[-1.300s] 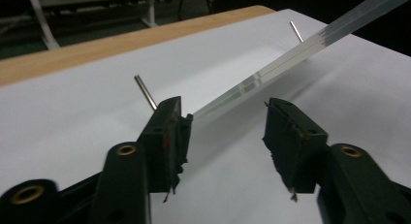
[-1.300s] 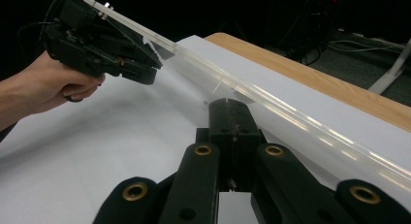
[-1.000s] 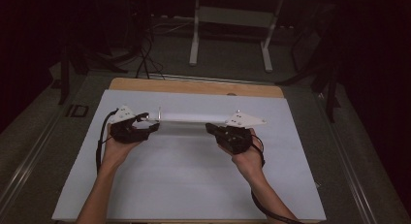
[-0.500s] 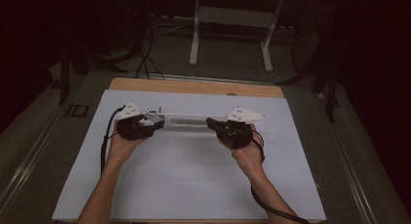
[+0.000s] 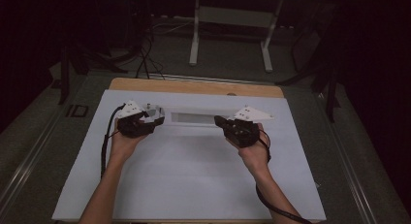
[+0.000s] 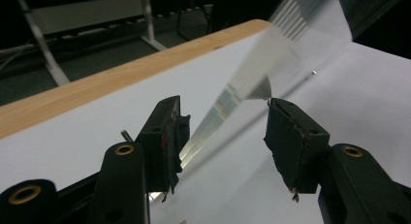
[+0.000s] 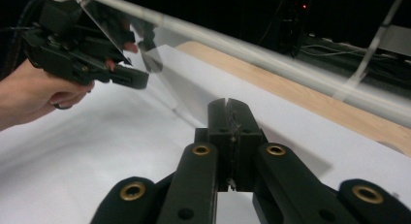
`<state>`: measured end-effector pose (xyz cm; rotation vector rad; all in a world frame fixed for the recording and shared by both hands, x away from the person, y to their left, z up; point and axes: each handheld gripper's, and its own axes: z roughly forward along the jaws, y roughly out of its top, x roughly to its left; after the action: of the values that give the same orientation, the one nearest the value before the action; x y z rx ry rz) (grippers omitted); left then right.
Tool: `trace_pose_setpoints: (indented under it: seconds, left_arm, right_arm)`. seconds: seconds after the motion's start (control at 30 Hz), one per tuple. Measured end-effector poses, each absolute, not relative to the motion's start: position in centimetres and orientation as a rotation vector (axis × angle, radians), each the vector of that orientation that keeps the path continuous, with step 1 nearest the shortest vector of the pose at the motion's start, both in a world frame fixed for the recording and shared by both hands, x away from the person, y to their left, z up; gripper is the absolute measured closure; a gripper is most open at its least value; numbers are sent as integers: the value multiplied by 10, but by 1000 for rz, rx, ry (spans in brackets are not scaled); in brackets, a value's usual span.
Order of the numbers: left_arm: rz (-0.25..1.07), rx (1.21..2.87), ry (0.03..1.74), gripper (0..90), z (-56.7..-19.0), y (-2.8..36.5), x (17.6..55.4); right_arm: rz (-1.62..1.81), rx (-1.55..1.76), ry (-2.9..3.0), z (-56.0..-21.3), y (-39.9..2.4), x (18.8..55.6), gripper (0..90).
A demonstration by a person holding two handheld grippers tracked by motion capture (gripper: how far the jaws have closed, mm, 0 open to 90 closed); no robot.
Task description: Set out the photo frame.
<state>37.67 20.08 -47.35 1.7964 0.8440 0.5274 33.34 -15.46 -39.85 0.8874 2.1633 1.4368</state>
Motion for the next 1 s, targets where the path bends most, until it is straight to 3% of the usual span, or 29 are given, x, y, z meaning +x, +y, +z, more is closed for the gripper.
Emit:
trace_pose_setpoints:
  seconds: [0.8, 1.0]
  left_arm:
    - [608, 1789, 870, 524, -473, 199, 382]
    - [604, 1792, 870, 534, -474, 200, 382]
  right_arm:
    - [1253, 1019, 2126, -449, -205, 368, 703]
    - [1200, 1073, 2117, -460, -221, 376, 607]
